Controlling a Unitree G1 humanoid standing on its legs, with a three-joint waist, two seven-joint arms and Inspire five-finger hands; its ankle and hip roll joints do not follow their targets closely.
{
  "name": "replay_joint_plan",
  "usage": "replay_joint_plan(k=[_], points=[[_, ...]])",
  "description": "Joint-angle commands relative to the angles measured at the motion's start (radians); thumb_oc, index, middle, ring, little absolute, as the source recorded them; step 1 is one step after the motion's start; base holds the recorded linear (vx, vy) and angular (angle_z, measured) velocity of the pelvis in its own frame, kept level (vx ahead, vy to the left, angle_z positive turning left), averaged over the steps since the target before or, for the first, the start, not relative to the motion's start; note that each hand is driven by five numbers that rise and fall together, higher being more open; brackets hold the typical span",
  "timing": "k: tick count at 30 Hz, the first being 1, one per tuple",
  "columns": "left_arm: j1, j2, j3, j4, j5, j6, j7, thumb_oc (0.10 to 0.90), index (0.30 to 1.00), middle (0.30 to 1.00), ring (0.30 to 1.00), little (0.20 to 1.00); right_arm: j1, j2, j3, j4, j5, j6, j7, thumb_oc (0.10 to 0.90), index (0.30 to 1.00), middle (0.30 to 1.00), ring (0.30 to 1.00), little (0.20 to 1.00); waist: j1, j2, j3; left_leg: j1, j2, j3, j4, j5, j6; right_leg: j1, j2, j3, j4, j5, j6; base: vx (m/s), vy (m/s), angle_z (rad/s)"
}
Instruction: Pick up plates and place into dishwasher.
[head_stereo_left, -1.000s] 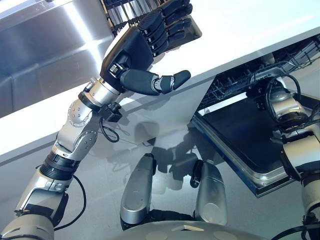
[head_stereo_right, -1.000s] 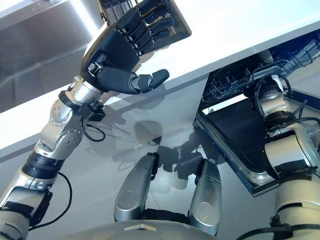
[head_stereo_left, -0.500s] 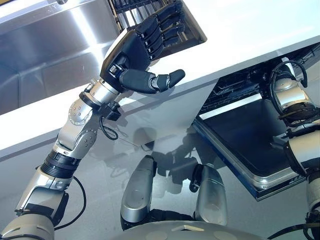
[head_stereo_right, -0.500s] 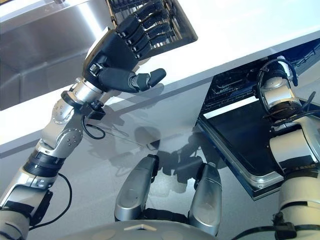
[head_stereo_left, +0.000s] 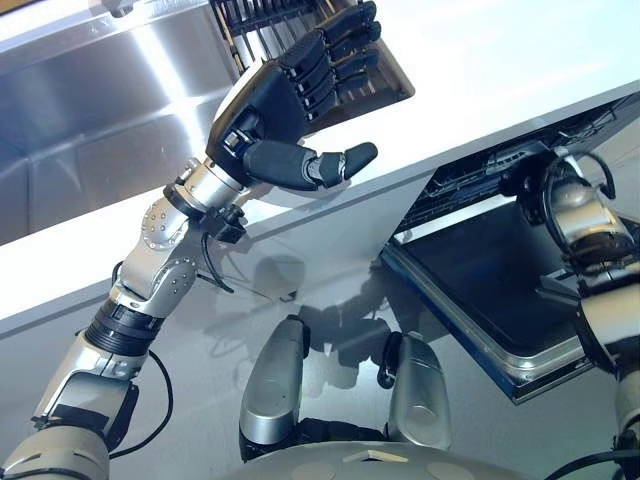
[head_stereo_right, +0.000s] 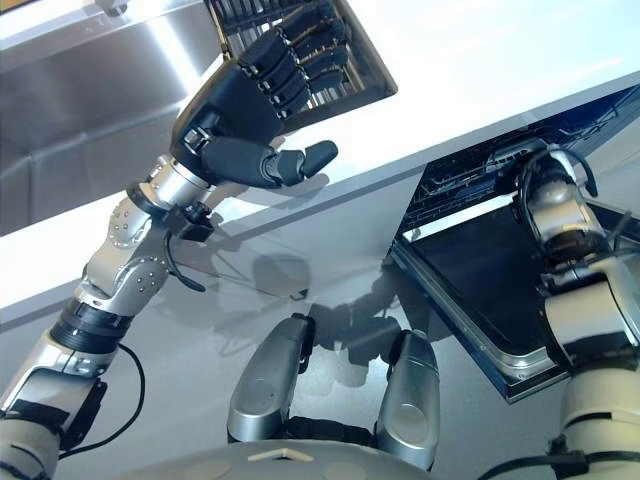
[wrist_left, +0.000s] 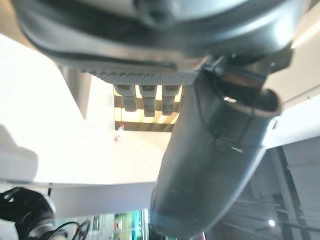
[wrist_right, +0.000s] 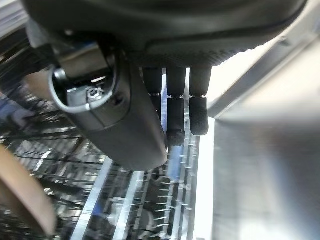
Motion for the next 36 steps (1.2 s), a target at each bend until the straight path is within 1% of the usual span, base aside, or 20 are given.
replay_joint_plan(k=[1,3,6,7,8,9,10,13,15,19,21,22,26,28,30,31,32,33,34,36], points=[[-0.043,-0.017,0.053,-0.046,-0.02,-0.137,0.036,0.8,0.9,0.9,0.9,0.9,0.048,-0.1,-0.042,-0.097,-0.05,-0.074,-0.081,0.8,0.9,0.9,0.9,0.9,-0.077,-0.061,-0.127,0.047,0.03,0.033,-0.022,-0.033,0.073,0.098,0.049,-0.003,0.047,-0.042,-0.106,-0.02,0.076,-0.21],[-0.04,-0.02,0.059,-0.05,-0.009,-0.141,0.053,0.8,0.9,0.9,0.9,0.9,0.097,-0.11,-0.073,-0.154,-0.046,-0.106,-0.127,0.8,0.9,0.9,0.9,0.9,-0.098,-0.063,-0.135,0.068,0.035,0.048,-0.039,-0.031,0.07,0.108,0.056,0.008,0.027,-0.033,-0.1,-0.01,0.068,-0.32],[-0.014,-0.017,0.081,-0.059,0.008,-0.137,0.073,0.8,0.9,0.9,0.9,0.9,0.216,-0.124,-0.186,-0.29,-0.068,-0.147,-0.19,0.8,0.9,0.9,0.9,0.9,-0.135,-0.067,-0.144,0.088,0.047,0.08,-0.055,-0.037,0.069,0.117,0.067,0.024,0.003,-0.026,-0.091,-0.02,0.066,-0.28],[0.011,-0.018,0.099,-0.062,0.016,-0.134,0.079,0.8,0.9,0.9,0.9,0.9,0.303,-0.125,-0.261,-0.382,-0.075,-0.157,-0.204,0.8,0.9,0.9,0.9,0.9,-0.159,-0.068,-0.149,0.095,0.053,0.095,-0.061,-0.04,0.069,0.115,0.075,0.034,-0.004,-0.025,-0.088,-0.02,0.069,-0.3],[0.019,-0.02,0.103,-0.064,0.019,-0.132,0.081,0.8,0.9,0.9,0.9,0.9,0.329,-0.121,-0.283,-0.408,-0.077,-0.155,-0.207,0.8,0.9,0.9,0.9,0.9,-0.164,-0.069,-0.151,0.096,0.054,0.099,-0.062,-0.041,0.07,0.115,0.077,0.037,-0.007,-0.025,-0.088,-0.03,0.082,-0.29],[0.056,-0.029,0.124,-0.075,0.037,-0.117,0.094,0.8,0.9,0.9,0.9,0.9,0.449,-0.096,-0.373,-0.509,-0.066,-0.148,-0.212,0.8,0.9,0.9,0.9,0.9,-0.192,-0.069,-0.153,0.099,0.058,0.114,-0.066,-0.043,0.073,0.11,0.087,0.05,-0.01,-0.025,-0.086,-0.03,0.058,-0.16],[0.071,-0.034,0.129,-0.076,0.043,-0.11,0.095,0.8,0.9,0.9,0.9,0.9,0.511,-0.075,-0.418,-0.554,-0.062,-0.149,-0.215,0.8,0.9,0.9,0.9,0.9,-0.202,-0.069,-0.156,0.1,0.061,0.123,-0.067,-0.043,0.074,0.106,0.089,0.055,-0.01,-0.023,-0.085,-0.03,0.056,-0.11],[0.111,-0.043,0.138,-0.069,0.06,-0.093,0.096,0.8,0.9,0.9,0.9,0.9,0.651,-0.039,-0.531,-0.615,-0.072,-0.178,-0.246,0.8,0.9,0.9,0.9,0.9,-0.233,-0.07,-0.163,0.111,0.069,0.148,-0.078,-0.043,0.08,0.1,0.1,0.069,-0.014,-0.019,-0.079,-0.01,0.026,-0.23],[0.136,-0.045,0.151,-0.062,0.062,-0.081,0.097,0.8,0.9,0.9,0.9,0.9,0.749,-0.018,-0.632,-0.625,-0.026,-0.192,-0.254,0.8,0.9,0.9,0.9,0.9,-0.268,-0.071,-0.172,0.121,0.077,0.172,-0.088,-0.046,0.083,0.095,0.111,0.08,-0.026,-0.014,-0.074,0.01,0.014,-0.32],[0.158,-0.065,0.162,-0.061,0.055,-0.081,0.104,0.8,0.9,0.9,0.9,0.9,0.827,0.032,-0.712,-0.615,0.044,-0.236,-0.288,0.8,0.9,0.9,0.9,0.9,-0.303,-0.067,-0.178,0.13,0.083,0.197,-0.098,-0.043,0.082,0.09,0.125,0.094,-0.044,-0.006,-0.073,0.01,0.01,-0.21],[0.161,-0.082,0.163,-0.061,0.057,-0.084,0.111,0.8,0.9,0.9,0.9,0.9,0.843,0.073,-0.727,-0.62,0.117,-0.262,-0.307,0.8,0.9,0.9,0.9,0.9,-0.316,-0.064,-0.178,0.132,0.087,0.21,-0.098,-0.04,0.082,0.085,0.132,0.098,-0.049,-0.004,-0.075,0.0,0.015,-0.39],[0.159,-0.092,0.161,-0.061,0.058,-0.086,0.118,0.8,0.9,0.9,0.9,0.9,0.849,0.108,-0.737,-0.611,0.171,-0.293,-0.332,0.8,0.9,0.9,0.9,0.9,-0.325,-0.062,-0.177,0.128,0.088,0.216,-0.093,-0.038,0.083,0.078,0.137,0.102,-0.052,-0.002,-0.076,-0.01,0.015,-0.39],[0.135,-0.115,0.148,-0.042,0.066,-0.086,0.118,0.8,0.9,0.9,0.9,0.9,0.842,0.167,-0.738,-0.491,0.324,-0.366,-0.318,0.8,0.9,0.9,0.9,0.9,-0.332,-0.052,-0.176,0.122,0.087,0.227,-0.095,-0.032,0.083,0.065,0.145,0.105,-0.058,0.002,-0.078,-0.01,0.006,-0.39],[0.124,-0.117,0.137,-0.045,0.062,-0.083,0.123,0.8,0.9,0.9,0.9,0.9,0.831,0.2,-0.734,-0.375,0.45,-0.464,-0.277,0.8,0.9,0.9,0.9,0.9,-0.328,-0.046,-0.174,0.115,0.081,0.225,-0.093,-0.031,0.084,0.058,0.146,0.108,-0.055,0.002,-0.079,-0.02,-0.009,-0.15],[0.109,-0.119,0.132,-0.043,0.055,-0.078,0.121,0.8,0.9,0.9,0.9,0.9,0.816,0.234,-0.729,-0.276,0.619,-0.51,-0.19,0.8,0.9,0.9,0.9,0.9,-0.319,-0.039,-0.174,0.108,0.076,0.223,-0.093,-0.031,0.084,0.051,0.144,0.105,-0.053,0.003,-0.081,-0.02,-0.026,-0.07],[0.107,-0.118,0.131,-0.046,0.053,-0.075,0.122,0.8,0.9,0.9,0.9,0.9,0.813,0.24,-0.727,-0.263,0.65,-0.515,-0.175,0.8,0.9,0.9,0.9,0.9,-0.317,-0.038,-0.173,0.107,0.075,0.222,-0.093,-0.031,0.084,0.051,0.143,0.105,-0.053,0.003,-0.082,-0.02,-0.036,-0.04],[0.096,-0.117,0.121,-0.051,0.047,-0.071,0.127,0.8,0.9,0.9,0.9,0.9,0.797,0.272,-0.72,-0.206,0.786,-0.531,-0.117,0.8,0.9,0.9,0.9,0.9,-0.307,-0.033,-0.171,0.1,0.071,0.216,-0.089,-0.032,0.084,0.049,0.139,0.101,-0.051,0.004,-0.084,-0.02,-0.047,0.0],[0.092,-0.119,0.123,-0.048,0.037,-0.064,0.116,0.8,0.9,0.9,0.9,0.9,0.783,0.291,-0.726,-0.159,0.901,-0.517,-0.017,0.8,0.9,0.9,0.9,0.9,-0.299,-0.029,-0.17,0.096,0.066,0.209,-0.083,-0.034,0.084,0.047,0.136,0.099,-0.046,0.005,-0.085,-0.01,-0.044,0.01],[0.091,-0.118,0.122,-0.048,0.036,-0.064,0.116,0.8,0.9,0.9,0.9,0.9,0.781,0.287,-0.726,-0.15,0.909,-0.518,-0.007,0.8,0.9,0.9,0.9,0.9,-0.299,-0.029,-0.17,0.095,0.066,0.208,-0.082,-0.034,0.084,0.047,0.136,0.098,-0.045,0.004,-0.085,-0.01,-0.054,0.02],[0.076,-0.118,0.114,-0.05,0.02,-0.039,0.098,0.8,0.9,0.9,0.9,0.9,0.749,0.324,-0.722,-0.047,1.07,-0.499,0.109,0.8,0.9,0.9,0.9,0.9,-0.275,-0.018,-0.17,0.084,0.058,0.19,-0.068,-0.032,0.082,0.044,0.131,0.088,-0.037,0.005,-0.089,-0.01,-0.069,0.05]])
